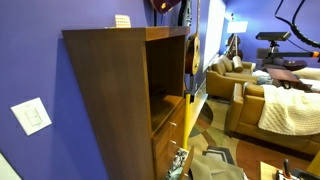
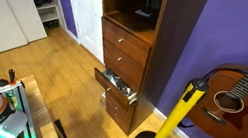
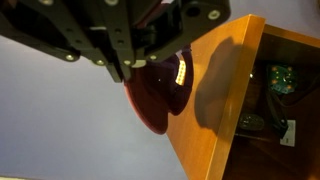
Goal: Remove the cap from on top of the cabinet and put it in the top shelf
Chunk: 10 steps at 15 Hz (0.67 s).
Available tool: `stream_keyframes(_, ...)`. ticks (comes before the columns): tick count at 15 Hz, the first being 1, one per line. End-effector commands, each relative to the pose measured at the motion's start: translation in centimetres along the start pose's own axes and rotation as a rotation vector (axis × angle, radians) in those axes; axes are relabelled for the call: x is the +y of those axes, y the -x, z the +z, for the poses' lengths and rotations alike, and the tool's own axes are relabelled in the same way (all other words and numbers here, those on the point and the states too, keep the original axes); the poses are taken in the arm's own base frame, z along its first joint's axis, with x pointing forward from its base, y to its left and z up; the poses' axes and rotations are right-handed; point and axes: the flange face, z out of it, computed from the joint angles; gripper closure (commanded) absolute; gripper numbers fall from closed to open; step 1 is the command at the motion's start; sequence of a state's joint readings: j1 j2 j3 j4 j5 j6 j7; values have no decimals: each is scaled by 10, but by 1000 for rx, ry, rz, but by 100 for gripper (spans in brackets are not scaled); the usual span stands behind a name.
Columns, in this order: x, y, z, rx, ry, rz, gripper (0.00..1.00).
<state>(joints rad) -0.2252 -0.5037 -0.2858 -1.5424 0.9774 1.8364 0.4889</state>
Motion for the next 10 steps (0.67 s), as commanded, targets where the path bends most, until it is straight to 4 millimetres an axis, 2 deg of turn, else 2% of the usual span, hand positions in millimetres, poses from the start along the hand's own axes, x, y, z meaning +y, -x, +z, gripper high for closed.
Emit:
stream_keyframes(1, 9, 13, -25, -63, 29, 16, 98)
stream_keyframes(6, 30, 22, -51, -215, 47, -23, 98)
stream_keyframes(10, 45, 29, -56, -355, 85, -32, 98)
